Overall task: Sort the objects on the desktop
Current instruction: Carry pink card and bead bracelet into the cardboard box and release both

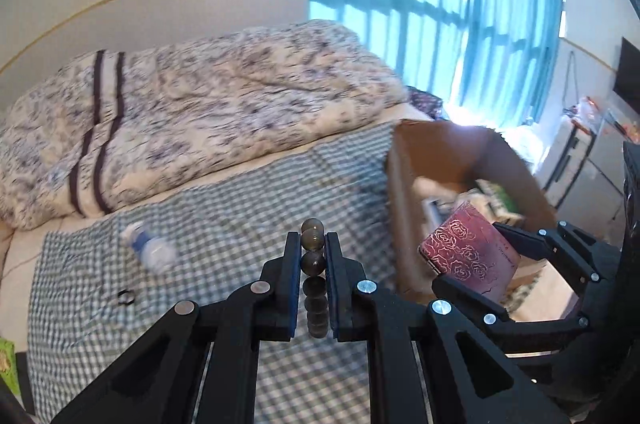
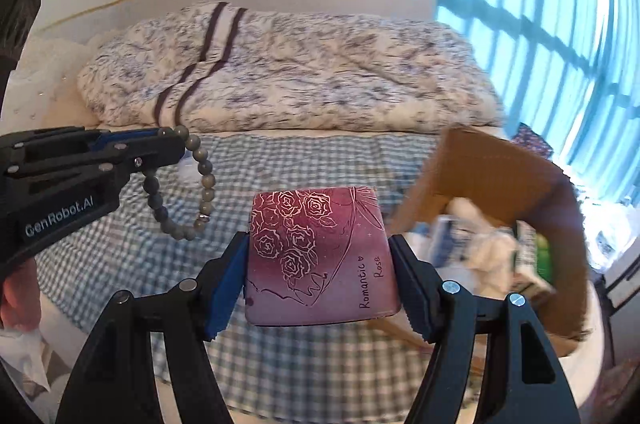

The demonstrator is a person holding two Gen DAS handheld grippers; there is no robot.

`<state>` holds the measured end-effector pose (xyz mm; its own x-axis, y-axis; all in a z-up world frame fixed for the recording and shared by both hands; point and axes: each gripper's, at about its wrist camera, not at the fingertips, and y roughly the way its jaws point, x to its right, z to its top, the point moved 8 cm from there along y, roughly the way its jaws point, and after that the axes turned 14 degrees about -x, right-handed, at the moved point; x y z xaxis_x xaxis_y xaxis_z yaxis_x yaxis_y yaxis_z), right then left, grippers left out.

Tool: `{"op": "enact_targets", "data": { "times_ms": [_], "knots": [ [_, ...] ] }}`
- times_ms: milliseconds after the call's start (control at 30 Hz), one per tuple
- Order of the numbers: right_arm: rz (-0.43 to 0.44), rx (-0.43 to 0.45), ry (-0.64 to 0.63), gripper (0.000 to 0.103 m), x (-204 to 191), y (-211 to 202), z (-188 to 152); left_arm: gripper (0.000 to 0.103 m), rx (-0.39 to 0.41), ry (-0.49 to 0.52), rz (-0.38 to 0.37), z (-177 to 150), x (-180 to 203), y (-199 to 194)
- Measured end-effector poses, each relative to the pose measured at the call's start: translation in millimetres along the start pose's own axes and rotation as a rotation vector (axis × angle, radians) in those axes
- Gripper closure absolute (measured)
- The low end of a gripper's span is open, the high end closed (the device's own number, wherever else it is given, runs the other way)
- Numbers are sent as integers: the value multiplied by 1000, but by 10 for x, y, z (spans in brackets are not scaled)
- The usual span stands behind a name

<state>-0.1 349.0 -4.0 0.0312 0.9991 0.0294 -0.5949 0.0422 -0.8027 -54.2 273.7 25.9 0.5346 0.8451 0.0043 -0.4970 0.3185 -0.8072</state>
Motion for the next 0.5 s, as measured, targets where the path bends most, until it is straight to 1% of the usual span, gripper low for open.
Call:
{"op": "enact_targets", "data": {
  "times_ms": [100,200,333,400,500],
  "knots": [
    [-25,-3,43,34,354,-93,-23,92,10,35,-23,158,316,0],
    [-59,-5,74,34,678,-165,-24,92,23,61,-61,337,642,8],
    [-123,-6,126,34,1167,-232,-18,92,21,90,-115,520,1064,103],
    [-127,-22,163,34,1389,-196,-39,92,16,103,-130,571,1231,186],
    [-137,-67,205,34,1658,-54,-80,92,-12,98,-141,613,1416,398]
  ]
}}
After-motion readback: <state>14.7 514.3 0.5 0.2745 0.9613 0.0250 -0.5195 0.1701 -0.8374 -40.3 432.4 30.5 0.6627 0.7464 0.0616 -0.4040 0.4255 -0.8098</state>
